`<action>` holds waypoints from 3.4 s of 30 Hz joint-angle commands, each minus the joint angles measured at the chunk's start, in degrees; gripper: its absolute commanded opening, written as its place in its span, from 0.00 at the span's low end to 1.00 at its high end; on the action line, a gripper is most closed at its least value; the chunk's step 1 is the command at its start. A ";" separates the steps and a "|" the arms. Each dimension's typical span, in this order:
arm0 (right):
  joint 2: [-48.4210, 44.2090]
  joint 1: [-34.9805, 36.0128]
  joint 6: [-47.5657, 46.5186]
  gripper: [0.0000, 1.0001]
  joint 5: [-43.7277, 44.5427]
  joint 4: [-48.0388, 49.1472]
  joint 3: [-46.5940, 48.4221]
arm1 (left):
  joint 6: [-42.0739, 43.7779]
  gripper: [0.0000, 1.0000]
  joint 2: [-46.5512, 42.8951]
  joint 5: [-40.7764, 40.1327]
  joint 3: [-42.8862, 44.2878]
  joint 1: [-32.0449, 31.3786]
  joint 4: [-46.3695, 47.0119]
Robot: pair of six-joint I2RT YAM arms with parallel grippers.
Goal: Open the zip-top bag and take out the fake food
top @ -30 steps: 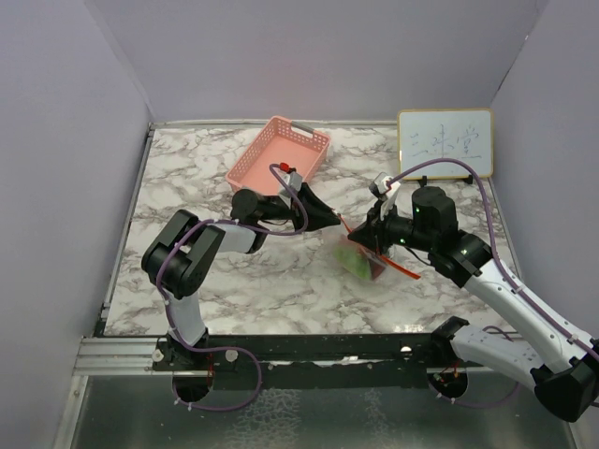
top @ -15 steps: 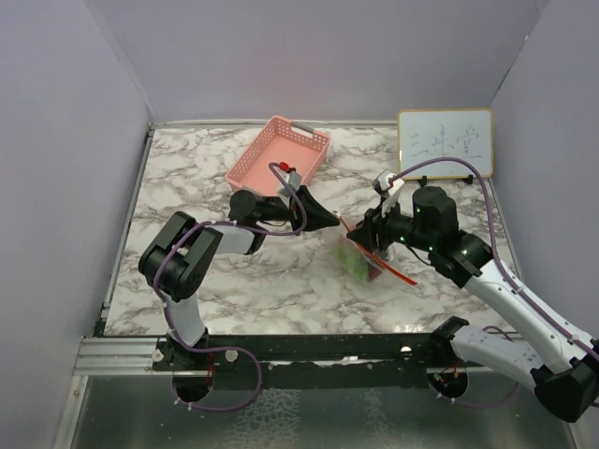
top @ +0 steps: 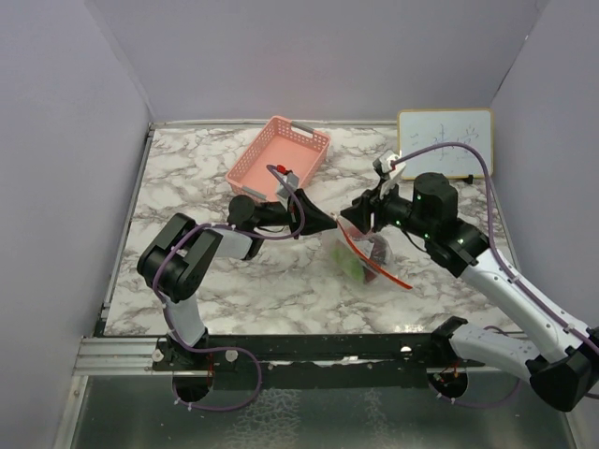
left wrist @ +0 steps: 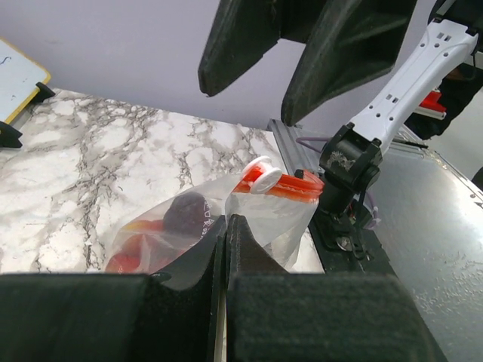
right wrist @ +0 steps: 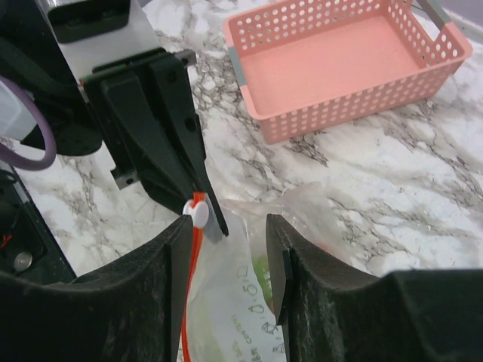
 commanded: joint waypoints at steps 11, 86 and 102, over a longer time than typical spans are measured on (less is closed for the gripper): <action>6.36 0.38 0.69 0.43 -7.28 5.83 4.95 | -1.37 0.00 0.03 -4.89 1.05 0.08 13.35; 5.77 1.15 -0.10 0.01 -1.71 3.13 3.04 | -1.65 0.00 -4.04 -14.26 -1.97 4.06 13.44; -1.38 1.12 -0.04 0.01 -0.52 -0.87 -2.51 | -5.73 0.00 -5.20 -13.94 0.15 14.99 13.44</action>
